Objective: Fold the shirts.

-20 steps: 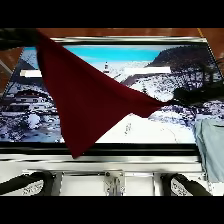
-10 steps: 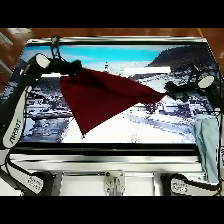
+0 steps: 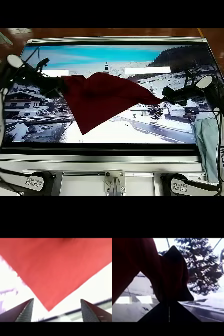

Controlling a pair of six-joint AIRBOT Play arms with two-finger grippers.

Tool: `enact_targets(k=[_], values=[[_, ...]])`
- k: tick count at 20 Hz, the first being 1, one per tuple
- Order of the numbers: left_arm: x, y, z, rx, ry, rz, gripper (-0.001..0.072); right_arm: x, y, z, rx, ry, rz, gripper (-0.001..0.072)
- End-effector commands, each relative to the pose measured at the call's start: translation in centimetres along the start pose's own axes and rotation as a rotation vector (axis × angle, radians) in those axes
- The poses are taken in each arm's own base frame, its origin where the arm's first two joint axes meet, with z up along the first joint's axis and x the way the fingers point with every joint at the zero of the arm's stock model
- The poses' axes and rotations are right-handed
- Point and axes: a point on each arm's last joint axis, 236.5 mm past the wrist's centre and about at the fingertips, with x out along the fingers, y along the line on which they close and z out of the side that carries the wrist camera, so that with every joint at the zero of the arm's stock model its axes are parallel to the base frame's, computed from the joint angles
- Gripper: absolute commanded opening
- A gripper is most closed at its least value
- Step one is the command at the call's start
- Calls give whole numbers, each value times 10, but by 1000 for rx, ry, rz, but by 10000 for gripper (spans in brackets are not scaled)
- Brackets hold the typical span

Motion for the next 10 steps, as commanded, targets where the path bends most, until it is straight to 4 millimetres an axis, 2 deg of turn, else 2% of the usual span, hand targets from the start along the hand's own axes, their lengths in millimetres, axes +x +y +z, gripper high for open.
enact_targets(k=[1, 3, 5, 7, 10], values=[[5, 32, -93, -111, 68, 20, 706, -5, 0, -11, -45, 40, -6, 60], [49, 35, -140, -224, 60, -54, 707, -4, 1, -11, -52, 39, -5, 61], [85, 23, -170, -297, 55, -185, 707, -4, 1, -11, -51, 39, -4, 61], [110, 26, -180, -363, 33, -215, 707, -4, 1, -11, -51, 39, -4, 61], [131, 33, -169, -383, -21, -177, 707, -4, 1, -11, -52, 40, -4, 61]])
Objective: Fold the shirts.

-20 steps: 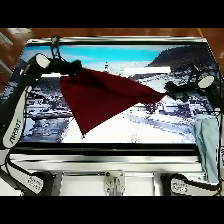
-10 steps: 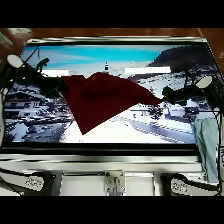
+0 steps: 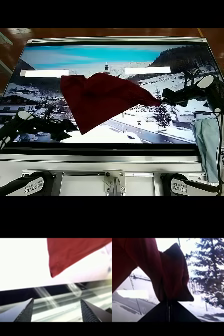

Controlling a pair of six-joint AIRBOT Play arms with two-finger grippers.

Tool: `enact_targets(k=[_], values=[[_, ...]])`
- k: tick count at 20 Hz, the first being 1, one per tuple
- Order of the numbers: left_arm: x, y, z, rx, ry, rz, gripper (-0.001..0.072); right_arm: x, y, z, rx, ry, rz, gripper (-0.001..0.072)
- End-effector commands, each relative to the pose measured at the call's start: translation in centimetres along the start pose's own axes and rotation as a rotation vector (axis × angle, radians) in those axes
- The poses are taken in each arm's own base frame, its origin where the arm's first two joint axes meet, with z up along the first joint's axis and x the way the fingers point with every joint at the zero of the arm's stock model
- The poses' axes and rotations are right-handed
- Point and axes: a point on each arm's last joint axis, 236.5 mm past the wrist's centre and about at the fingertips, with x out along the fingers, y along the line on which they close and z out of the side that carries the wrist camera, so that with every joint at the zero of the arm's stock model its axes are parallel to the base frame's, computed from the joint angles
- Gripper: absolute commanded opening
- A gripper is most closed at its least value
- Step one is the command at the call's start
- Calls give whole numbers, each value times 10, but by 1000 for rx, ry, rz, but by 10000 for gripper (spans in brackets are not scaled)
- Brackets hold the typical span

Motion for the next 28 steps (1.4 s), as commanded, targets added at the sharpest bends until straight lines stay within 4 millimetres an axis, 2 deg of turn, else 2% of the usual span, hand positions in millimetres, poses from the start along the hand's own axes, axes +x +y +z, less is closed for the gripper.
enact_targets(k=[1, 5, 8, 10, 11, 12, 14, 15, 16, 18, 20, 21, 22, 23, 24, 25, 26, 27, 28], values=[[28, 8, 11, -70, -102, -20, 706, 0, 0, -1, -4, 4, 0, 61], [52, -6, 29, -94, -166, -72, 695, 0, 0, -2, -4, 6, 1, 61], [56, -12, 47, -99, -250, -68, 478, 0, 1, -2, -3, 7, 2, 61], [53, -21, 57, -81, -279, -74, 248, 0, 2, -2, -1, 9, 7, 61], [49, -28, 61, -55, -287, -83, 86, 0, 3, -3, 1, 10, 13, 60], [43, -41, 66, 6, -295, -99, 37, 0, 6, -3, 3, 11, 22, 61], [21, -75, 76, 129, -320, -129, 36, -8, 22, 1, -37, -13, 81, 60], [1, -98, 80, 227, -349, -137, 35, -19, 35, 7, -69, -48, 119, 60], [-29, -127, 84, 345, -400, -142, 35, -38, 49, 17, -115, -103, 144, 60], [-115, -194, 85, 571, -569, -151, 35, -104, 85, 44, -247, -285, 176, 60], [-232, -267, 61, 813, -841, -165, 36, -208, 125, 69, -386, -574, 165, 60], [-297, -300, 35, 934, -1003, -167, 36, -274, 144, 76, -428, -763, 146, 60], [-355, -324, 6, 996, -1144, -175, 36, -343, 161, 75, -445, -956, 133, 60], [-410, -343, -29, 1023, -1275, -206, 36, -403, 174, 65, -458, -1118, 127, 60], [-451, -357, -63, 1040, -1371, -247, 36, -458, 187, 47, -475, -1263, 128, 60], [-484, -368, -99, 1068, -1453, -281, 36, -500, 197, 26, -494, -1369, 135, 60], [-504, -375, -128, 1102, -1507, -299, 36, -533, 206, 5, -513, -1453, 145, 60], [-518, -380, -153, 1138, -1547, -307, 36, -555, 211, -13, -523, -1510, 149, 60], [-525, -380, -168, 1163, -1569, -292, 36, -573, 213, -28, -531, -1555, 143, 60]])
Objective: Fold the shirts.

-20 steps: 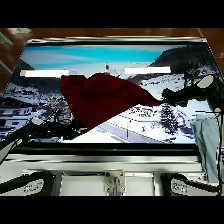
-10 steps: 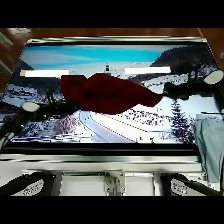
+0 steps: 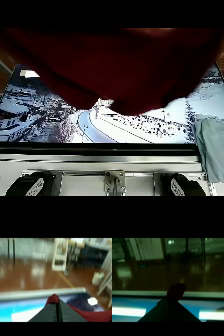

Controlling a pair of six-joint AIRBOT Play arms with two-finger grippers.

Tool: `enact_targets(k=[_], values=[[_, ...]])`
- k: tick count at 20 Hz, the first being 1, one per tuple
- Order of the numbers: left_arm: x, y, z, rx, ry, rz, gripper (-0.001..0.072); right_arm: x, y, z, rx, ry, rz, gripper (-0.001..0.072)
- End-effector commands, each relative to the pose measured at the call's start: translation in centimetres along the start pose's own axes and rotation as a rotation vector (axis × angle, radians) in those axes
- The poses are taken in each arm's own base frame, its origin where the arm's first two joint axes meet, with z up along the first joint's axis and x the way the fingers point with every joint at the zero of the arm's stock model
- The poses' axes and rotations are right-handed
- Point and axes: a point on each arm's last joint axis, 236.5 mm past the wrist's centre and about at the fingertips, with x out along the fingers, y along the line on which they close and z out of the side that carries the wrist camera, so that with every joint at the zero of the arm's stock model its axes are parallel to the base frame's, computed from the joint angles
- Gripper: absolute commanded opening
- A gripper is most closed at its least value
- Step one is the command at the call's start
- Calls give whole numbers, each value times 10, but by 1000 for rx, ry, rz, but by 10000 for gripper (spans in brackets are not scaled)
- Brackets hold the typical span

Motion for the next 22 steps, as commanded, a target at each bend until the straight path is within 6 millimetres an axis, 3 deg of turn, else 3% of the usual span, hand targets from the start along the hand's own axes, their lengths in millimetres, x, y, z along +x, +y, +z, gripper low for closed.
enact_targets(k=[1, 3, 5, 8, 10, 12, 14, 17, 19, 22], values=[[-66, -43, 71, 134, -143, 31, 36, -85, 24, 93, -87, -280, -47, 60], [-68, -22, 48, 139, -34, 122, 37, -98, 15, 96, -132, -280, -114, 60], [-65, 9, 12, 165, 121, 218, 37, -92, -2, 77, -170, -193, -179, 60], [-49, 56, -34, 155, 280, 320, 37, -50, -24, 26, -147, 9, -193, 60], [-27, 85, -81, 105, 400, 339, 37, -7, -44, -10, -115, 125, -190, 60], [-7, 115, -142, 36, 548, 352, 38, 47, -71, -59, -79, 250, -196, 60], [10, 145, -208, -36, 695, 367, 38, 103, -98, -125, -28, 391, -194, 60], [35, 186, -293, -123, 858, 389, 38, 177, -127, -228, 97, 532, -164, 60], [52, 209, -341, -174, 936, 398, 38, 213, -139, -279, 238, 553, -167, 60], [67, 238, -410, -274, 1020, 432, 39, 250, -137, -348, 455, 591, -124, 60]])
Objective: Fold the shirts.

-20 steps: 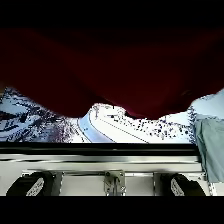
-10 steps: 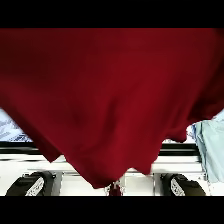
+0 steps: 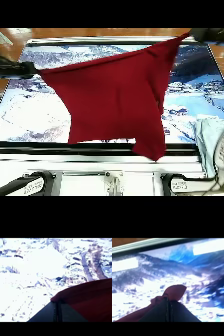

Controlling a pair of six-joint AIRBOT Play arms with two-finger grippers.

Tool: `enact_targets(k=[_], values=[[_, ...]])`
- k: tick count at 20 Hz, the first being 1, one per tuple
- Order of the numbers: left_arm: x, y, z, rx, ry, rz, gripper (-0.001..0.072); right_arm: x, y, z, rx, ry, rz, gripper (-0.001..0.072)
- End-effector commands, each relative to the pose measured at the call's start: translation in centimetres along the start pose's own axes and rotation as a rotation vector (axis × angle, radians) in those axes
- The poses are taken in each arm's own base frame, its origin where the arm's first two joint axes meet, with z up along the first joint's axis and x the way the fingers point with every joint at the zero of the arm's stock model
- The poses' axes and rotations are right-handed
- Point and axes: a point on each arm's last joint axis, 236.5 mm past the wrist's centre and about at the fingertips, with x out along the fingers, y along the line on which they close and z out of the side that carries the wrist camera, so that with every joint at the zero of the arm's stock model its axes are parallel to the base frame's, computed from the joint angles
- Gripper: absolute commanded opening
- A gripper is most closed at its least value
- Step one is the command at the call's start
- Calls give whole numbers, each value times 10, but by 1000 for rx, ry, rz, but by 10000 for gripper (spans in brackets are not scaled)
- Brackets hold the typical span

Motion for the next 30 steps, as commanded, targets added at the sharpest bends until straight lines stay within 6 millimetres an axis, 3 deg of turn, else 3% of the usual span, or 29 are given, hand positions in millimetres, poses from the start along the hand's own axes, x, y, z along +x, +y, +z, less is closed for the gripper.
enact_targets(k=[1, 3, 6, 8, 9, 10, 11, 13, 15, 16, 18, 20, 22, 25, 30], values=[[86, 22, -31, -96, 136, 0, 39, 90, -7, -58, 237, 104, 101, 60], [121, 22, -54, -145, 218, -32, 39, 121, -10, -106, 257, 222, 99, 60], [157, 9, -79, -242, 305, -115, 40, 148, 3, -178, 233, 414, 105, 61], [167, 1, -86, -291, 328, -159, 71, 150, 12, -195, 226, 466, 117, 69], [165, 1, -87, -307, 340, -161, 207, 145, 15, -191, 227, 463, 126, 163], [157, 4, -90, -309, 370, -162, 462, 134, 14, -180, 221, 456, 133, 390], [144, 14, -95, -305, 424, -155, 600, 116, 10, -168, 174, 458, 141, 537], [107, 37, -118, -302, 570, -159, 597, 65, -24, -155, 39, 518, 73, 560], [70, 53, -146, -326, 696, -190, 595, -5, -92, -173, -19, 715, -129, 560], [57, 57, -164, -349, 736, -200, 596, -37, -113, -192, 28, 836, -166, 560], [50, 57, -212, -426, 769, -193, 597, -75, -112, -234, 211, 1021, -47, 587], [57, 39, -270, -509, 786, -223, 601, -87, -98, -263, 383, 1098, 98, 636], [71, 11, -301, -602, 750, -320, 602, -85, -88, -287, 478, 1135, 162, 636], [90, -5, -302, -694, 653, -387, 602, -74, -87, -307, 506, 1139, 148, 636], [103, 5, -303, -703, 623, -344, 600, -62, -101, -307, 488, 1087, 92, 636]])
